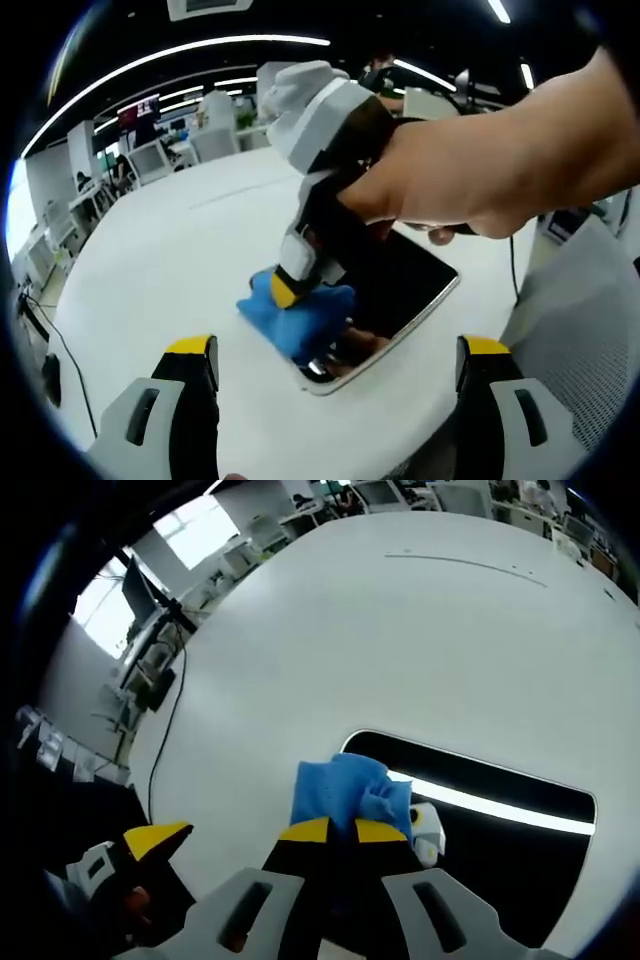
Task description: Wipe the mirror surface with the cleaning cloth until all visible marks leave the cleaned area.
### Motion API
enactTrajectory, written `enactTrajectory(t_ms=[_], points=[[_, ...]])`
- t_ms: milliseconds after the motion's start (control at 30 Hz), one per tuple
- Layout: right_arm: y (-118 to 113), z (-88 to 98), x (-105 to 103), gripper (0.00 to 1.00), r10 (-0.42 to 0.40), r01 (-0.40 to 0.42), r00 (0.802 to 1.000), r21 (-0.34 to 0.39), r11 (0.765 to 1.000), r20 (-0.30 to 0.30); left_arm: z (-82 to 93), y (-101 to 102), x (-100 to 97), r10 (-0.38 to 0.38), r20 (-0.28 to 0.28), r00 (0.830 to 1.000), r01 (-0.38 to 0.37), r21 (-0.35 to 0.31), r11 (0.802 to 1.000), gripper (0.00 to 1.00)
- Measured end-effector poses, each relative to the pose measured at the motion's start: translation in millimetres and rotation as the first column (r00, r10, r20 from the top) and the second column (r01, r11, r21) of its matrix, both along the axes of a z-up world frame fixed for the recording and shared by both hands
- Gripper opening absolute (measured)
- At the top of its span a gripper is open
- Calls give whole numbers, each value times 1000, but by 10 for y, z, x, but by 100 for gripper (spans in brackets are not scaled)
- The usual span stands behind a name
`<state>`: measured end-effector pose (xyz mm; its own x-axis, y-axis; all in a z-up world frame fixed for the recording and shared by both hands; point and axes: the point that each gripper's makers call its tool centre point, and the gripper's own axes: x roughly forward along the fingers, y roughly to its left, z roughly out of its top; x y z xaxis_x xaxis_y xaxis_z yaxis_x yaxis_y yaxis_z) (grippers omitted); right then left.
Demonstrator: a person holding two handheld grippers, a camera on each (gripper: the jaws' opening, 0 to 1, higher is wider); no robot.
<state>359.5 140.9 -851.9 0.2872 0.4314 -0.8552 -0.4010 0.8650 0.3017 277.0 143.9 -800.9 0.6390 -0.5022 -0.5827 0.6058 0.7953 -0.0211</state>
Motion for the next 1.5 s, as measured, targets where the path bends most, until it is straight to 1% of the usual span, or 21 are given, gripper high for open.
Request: enactTrajectory(t_ms=[67,300,500,767,1000,1400,1500], points=[[-4,11,-19,2,2,-2,1000,3,1000,10,-12,6,-3,5,-9,1000,-5,-4,1000,99],[-1,34,-55,2,33,-32,998,-17,999,51,-16,-7,-7,-7,-4,1000,7,12,1000,99],[-38,24,-47,1,28,-26,997,-28,999,72,2,-5,-3,-3,5,1000,3,9,1000,99],[-167,27,-62,1,1,0,997,-13,1000,73,2,-13,-16,-14,8,1000,13,27,1000,99],[-265,55,-107,1,-16,17,997,-6,1000,73,-4,-18,-12,-16,11,1000,16,30,999,99],[-459,47,-104,1,-38,38,997,-6,999,69,12,-20,-3,-17,21,1000,17,31,999,99],[-503,45,-104,1,-45,45,997,-8,999,67,3,-24,-11,-16,11,1000,16,24,1000,99]])
